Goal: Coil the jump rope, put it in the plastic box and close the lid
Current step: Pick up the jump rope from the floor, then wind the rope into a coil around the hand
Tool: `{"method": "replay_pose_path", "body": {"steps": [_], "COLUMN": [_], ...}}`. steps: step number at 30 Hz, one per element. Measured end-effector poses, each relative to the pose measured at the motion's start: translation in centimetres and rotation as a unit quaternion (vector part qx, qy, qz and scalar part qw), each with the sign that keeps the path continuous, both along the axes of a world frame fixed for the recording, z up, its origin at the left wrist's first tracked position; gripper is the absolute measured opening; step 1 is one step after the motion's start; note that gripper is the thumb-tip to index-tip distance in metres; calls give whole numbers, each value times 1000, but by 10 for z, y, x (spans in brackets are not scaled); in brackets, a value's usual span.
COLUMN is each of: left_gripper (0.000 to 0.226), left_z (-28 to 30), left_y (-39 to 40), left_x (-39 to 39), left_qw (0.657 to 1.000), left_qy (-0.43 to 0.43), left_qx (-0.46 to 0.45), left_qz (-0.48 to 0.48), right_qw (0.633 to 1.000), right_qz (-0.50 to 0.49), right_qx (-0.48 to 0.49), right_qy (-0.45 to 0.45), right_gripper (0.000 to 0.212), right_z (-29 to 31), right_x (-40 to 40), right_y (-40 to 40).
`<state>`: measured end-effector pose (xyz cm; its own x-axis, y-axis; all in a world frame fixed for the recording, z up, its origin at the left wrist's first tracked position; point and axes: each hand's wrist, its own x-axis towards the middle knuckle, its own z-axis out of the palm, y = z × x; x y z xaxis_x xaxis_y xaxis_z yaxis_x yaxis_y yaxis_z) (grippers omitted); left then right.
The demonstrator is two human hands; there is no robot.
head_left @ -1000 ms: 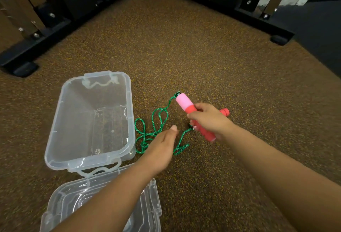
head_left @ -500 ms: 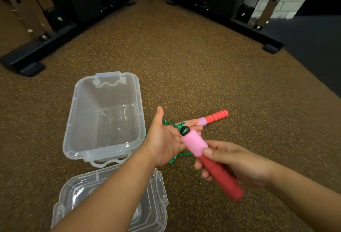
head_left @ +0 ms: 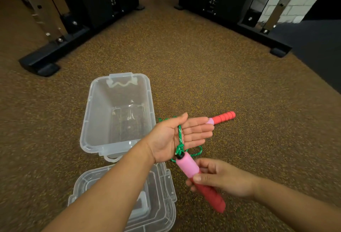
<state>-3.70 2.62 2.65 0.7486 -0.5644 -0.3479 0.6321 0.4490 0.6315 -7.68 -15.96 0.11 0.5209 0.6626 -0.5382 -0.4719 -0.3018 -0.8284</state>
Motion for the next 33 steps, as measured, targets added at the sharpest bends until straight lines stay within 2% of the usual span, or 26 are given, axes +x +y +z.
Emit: {"method": "replay_pose_path", "body": {"steps": [7,9,12,14,16,18,20,22,25,27,28,29,30,33], "left_gripper": [50,50,50,51,52,52,51,49,49,48,47,48,50,51], "left_z": [19,25,36,42,47,53,60,65,71,75,77,77,77,74], "left_y": [7,12,24,33,41,50,59,72,95,105,108,109,110,113], "left_x": [-9,-12,-18,-23,-31,-40,-47,-50,-48,-46,-44,-43,-42,-37], "left_qw": [998,992,974,961,950,946,950,959,975,987,993,997,998,993], "left_qy": [-15,-14,-33,-46,-59,-69,-72,-83,-91,-82,-71,-59,-47,-26], "left_qx": [2,1,8,20,30,30,15,-2,-21,-24,-13,9,33,64], "left_qz": [-68,-123,-223,-271,-304,-316,-303,-271,-203,-136,-92,-45,-1,91], "right_qw": [997,992,967,946,922,906,906,927,958,960,954,942,925,858], "right_qz": [-22,19,93,61,43,70,115,134,62,14,11,18,35,95], "right_qx": [-26,-52,-115,-123,-117,-78,-21,36,89,69,42,10,-19,-92], "right_qy": [-72,-113,-208,-295,-367,-411,-407,-348,-266,-272,-298,-335,-379,-496], "right_gripper": [44,47,52,58,63,65,56,43,23,37,39,30,21,23], "right_z": [-7,-1,23,41,56,67,74,71,59,48,42,37,33,30], "right_x": [-12,-8,18,38,47,44,35,30,33,37,38,37,35,24], "right_y": [16,18,8,4,12,33,55,70,80,82,82,81,80,81]}}
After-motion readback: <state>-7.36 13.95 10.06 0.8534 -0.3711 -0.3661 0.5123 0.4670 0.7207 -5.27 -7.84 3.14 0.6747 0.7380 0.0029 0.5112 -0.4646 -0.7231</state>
